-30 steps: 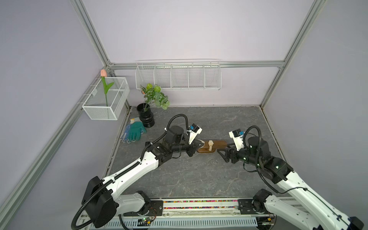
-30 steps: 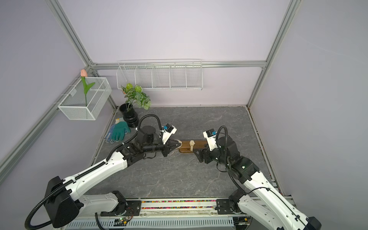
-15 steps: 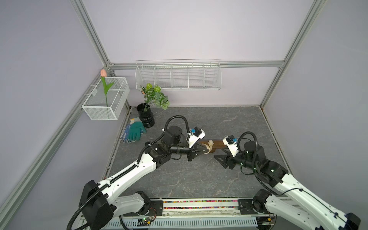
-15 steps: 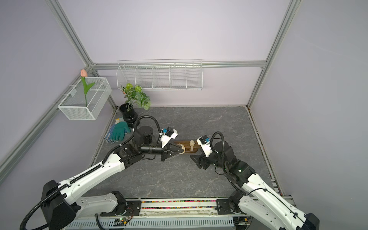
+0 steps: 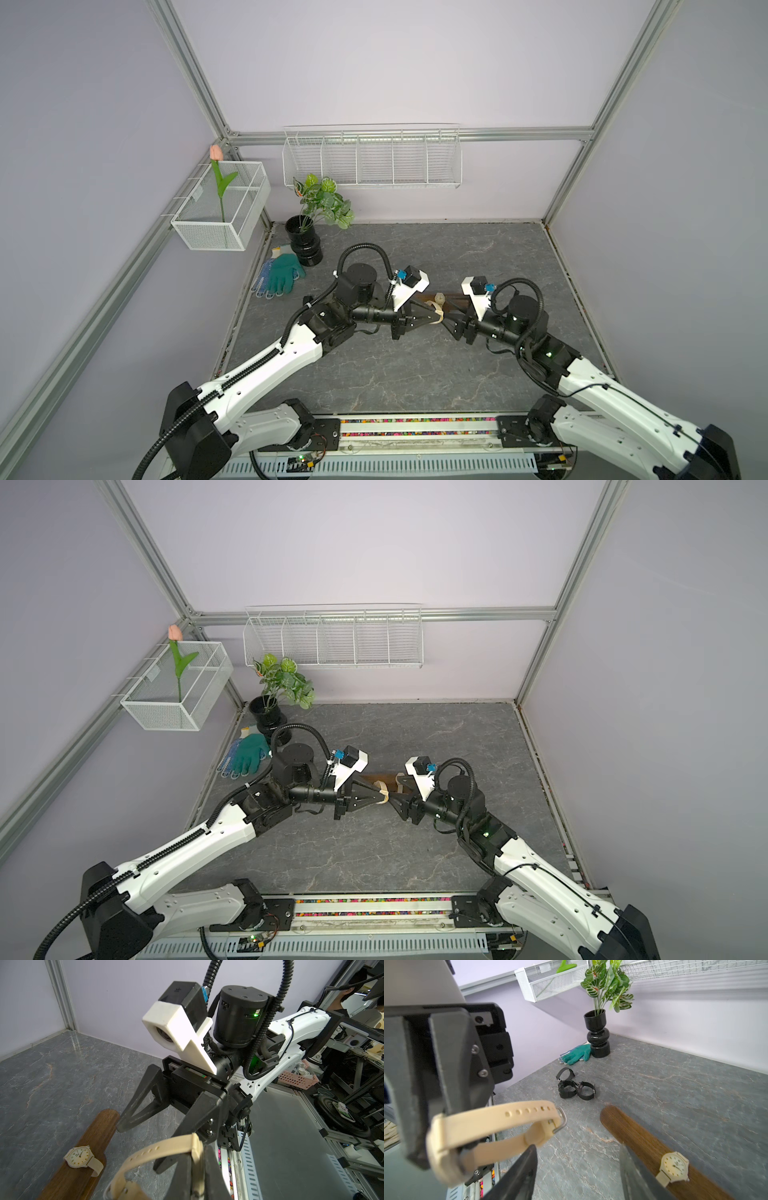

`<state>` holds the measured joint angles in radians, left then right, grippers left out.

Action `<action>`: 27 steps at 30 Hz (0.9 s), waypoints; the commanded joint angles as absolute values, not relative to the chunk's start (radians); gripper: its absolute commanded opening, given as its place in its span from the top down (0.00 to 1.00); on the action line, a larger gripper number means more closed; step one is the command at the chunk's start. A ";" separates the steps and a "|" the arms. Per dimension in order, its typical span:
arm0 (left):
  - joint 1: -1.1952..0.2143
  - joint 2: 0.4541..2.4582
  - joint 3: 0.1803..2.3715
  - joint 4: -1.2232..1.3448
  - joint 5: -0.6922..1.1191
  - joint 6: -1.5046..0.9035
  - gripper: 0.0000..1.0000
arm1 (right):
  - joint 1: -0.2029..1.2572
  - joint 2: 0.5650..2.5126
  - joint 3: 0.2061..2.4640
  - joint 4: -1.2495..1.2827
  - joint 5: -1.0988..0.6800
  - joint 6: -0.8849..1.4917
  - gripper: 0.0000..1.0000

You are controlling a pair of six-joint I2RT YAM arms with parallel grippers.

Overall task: Place watch on stand
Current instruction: Pick up the watch at the center of the board.

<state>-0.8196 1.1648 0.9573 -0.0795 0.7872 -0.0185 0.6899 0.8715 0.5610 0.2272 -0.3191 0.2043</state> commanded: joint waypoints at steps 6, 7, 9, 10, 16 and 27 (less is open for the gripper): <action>-0.834 1.149 0.959 -0.048 0.834 -0.022 0.98 | 0.697 0.945 0.530 0.493 -0.431 0.277 0.45; -0.834 1.147 0.959 -0.046 0.837 -0.022 0.98 | 0.696 0.950 0.526 0.512 -0.435 0.280 0.46; -0.837 1.144 0.955 -0.038 0.838 -0.024 0.98 | 0.697 0.966 0.522 0.555 -0.457 0.292 0.49; -0.836 1.141 0.952 -0.030 0.836 -0.028 0.98 | 0.696 0.973 0.523 0.563 -0.465 0.294 0.51; -0.848 1.151 0.966 -0.058 0.776 -0.017 0.98 | 0.698 0.984 0.532 0.560 -0.421 0.305 0.78; -0.848 1.106 0.907 0.036 0.568 -0.112 0.87 | 0.690 0.988 0.574 0.444 -0.281 0.413 0.93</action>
<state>-0.8429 1.1244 0.9260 -0.0196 0.6220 -0.0837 0.6937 0.9848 0.5545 0.4656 -0.3389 0.3584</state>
